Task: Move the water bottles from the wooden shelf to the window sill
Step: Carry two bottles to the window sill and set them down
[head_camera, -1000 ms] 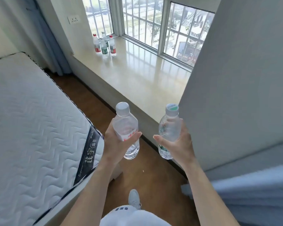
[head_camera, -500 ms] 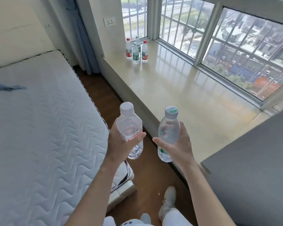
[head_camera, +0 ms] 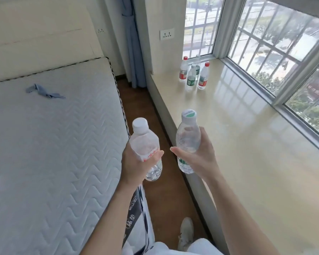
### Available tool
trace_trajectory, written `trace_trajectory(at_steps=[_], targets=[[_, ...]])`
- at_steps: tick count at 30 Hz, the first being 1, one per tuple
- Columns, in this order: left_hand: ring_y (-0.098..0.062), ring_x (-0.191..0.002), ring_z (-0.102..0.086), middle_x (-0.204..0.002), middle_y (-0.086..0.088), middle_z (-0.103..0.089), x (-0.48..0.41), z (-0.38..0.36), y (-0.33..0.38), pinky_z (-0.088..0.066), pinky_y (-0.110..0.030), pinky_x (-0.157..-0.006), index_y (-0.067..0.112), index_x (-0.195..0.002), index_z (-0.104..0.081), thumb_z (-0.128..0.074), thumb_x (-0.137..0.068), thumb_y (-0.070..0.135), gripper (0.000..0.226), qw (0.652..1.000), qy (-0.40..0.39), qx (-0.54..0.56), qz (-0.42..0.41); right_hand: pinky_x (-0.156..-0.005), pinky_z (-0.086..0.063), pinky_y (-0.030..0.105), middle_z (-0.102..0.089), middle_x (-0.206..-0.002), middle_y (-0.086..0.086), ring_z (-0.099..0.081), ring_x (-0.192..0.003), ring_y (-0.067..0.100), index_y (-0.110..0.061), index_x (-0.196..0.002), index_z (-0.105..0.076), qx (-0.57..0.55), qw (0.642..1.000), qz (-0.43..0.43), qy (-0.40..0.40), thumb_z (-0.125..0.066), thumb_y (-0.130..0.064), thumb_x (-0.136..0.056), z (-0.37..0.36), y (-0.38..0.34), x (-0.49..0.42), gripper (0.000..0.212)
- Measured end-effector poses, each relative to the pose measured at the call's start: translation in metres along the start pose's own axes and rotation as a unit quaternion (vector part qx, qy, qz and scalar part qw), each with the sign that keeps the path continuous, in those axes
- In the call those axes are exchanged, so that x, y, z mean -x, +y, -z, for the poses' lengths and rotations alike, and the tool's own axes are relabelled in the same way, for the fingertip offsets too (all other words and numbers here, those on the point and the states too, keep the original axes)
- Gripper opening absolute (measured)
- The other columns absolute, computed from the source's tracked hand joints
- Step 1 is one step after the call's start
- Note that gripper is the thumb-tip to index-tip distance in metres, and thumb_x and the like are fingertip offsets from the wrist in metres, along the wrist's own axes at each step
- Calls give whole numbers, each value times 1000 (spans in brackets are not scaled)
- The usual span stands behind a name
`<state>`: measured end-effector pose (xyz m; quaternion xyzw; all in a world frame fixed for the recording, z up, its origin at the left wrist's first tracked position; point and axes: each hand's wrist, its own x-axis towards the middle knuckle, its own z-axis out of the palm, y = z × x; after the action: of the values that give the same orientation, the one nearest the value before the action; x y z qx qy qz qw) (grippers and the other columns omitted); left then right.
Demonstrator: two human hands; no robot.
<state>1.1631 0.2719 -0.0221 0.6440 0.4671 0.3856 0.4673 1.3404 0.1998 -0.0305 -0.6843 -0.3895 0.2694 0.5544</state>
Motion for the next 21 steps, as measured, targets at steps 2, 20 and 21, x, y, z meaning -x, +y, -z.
trace_trajectory(at_steps=[2, 20, 21], targets=[[-15, -103, -66, -107, 0, -69, -29, -9, 2, -56, -36, -92, 18, -116, -61, -79, -56, 53, 72, 1000, 20, 1, 5, -84, -58, 43, -67, -100, -14, -67, -97, 12, -36, -107, -54, 2, 1000, 11, -19, -90, -40, -61, 0, -4, -40, 58], [-20, -97, -68, -101, -5, -70, -231, -16, -25, -58, -40, -86, 12, -110, -63, -80, -57, 52, 68, 994, 99, 1, 43, -77, -48, 14, -62, -99, -23, -64, -97, 6, -31, -112, -54, -21, 988, 41, -145, -88, -37, -66, -75, 10, -256, 58], [-21, -97, -68, -100, -6, -70, -250, -15, -27, -58, -41, -86, 10, -110, -63, -80, -57, 51, 69, 994, 97, 5, 39, -78, -49, 15, -63, -99, -22, -64, -98, 7, -31, -113, -54, -21, 989, 42, -142, -88, -37, -66, -81, 10, -272, 58]])
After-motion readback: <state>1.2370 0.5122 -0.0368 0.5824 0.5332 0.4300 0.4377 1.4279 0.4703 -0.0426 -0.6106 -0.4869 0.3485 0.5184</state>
